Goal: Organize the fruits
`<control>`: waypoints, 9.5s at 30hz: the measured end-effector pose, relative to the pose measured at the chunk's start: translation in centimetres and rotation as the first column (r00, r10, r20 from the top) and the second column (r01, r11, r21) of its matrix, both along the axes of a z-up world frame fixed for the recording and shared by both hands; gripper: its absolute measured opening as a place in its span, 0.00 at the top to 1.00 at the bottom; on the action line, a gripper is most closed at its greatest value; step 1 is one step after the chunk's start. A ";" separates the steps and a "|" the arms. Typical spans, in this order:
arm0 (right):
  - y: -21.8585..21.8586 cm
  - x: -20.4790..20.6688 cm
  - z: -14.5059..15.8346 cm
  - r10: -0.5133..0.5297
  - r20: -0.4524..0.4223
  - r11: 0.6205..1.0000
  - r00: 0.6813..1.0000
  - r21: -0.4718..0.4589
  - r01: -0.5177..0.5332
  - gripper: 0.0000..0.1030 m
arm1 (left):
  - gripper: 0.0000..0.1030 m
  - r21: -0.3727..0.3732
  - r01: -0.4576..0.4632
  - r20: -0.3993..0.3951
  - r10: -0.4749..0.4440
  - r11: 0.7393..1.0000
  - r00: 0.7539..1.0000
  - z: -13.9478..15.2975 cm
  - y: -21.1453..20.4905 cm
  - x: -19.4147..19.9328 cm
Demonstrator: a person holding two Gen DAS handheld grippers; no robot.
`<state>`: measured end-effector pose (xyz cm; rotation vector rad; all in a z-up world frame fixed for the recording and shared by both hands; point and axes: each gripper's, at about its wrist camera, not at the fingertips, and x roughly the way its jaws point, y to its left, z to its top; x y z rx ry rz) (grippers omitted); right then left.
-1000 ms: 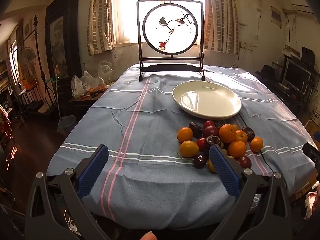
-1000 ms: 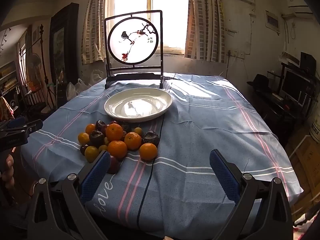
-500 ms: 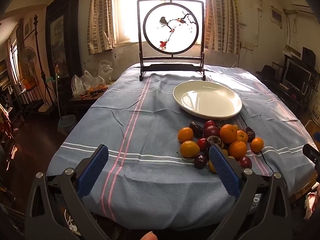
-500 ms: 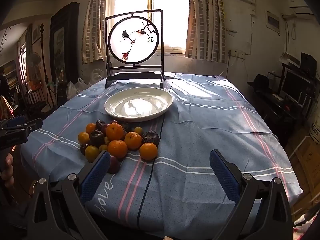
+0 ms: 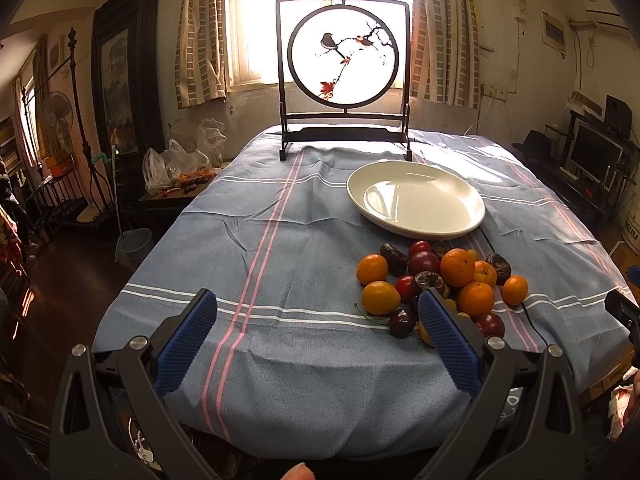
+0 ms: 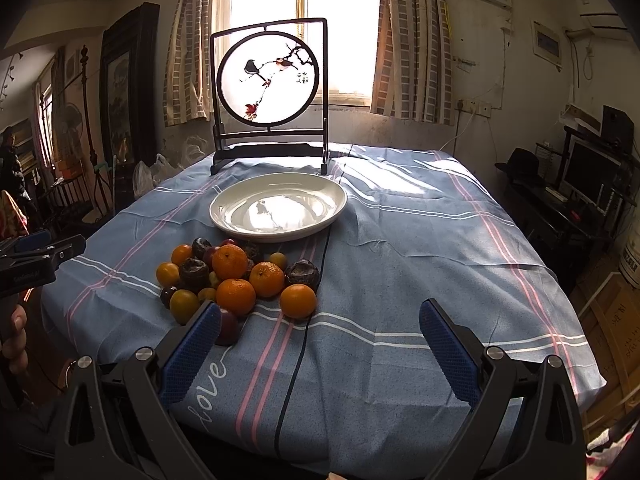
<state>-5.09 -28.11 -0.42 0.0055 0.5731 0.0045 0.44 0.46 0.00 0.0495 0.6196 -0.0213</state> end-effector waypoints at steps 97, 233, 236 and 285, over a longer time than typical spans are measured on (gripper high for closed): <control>-0.8 2.5 -4.5 -0.002 -0.126 1.000 0.992 0.026 0.005 0.04 | 0.04 0.074 0.191 -0.188 -0.174 0.979 0.967 -8.2 0.1 4.0; 9.5 14.5 -3.6 0.522 -0.218 0.851 0.825 0.065 -0.521 0.47 | 0.68 -0.061 0.417 -0.291 -0.415 0.907 0.862 -9.3 -2.7 13.0; 12.8 16.1 -3.8 0.565 -0.250 0.821 0.787 0.070 -0.567 0.47 | 0.68 -0.056 0.425 -0.312 -0.421 0.903 0.852 -10.2 -2.7 12.7; 19.2 20.0 -6.5 0.779 -0.397 0.594 0.486 0.216 -0.775 0.68 | 0.68 -0.103 0.451 -0.227 -0.462 0.887 0.857 -8.7 -0.5 9.8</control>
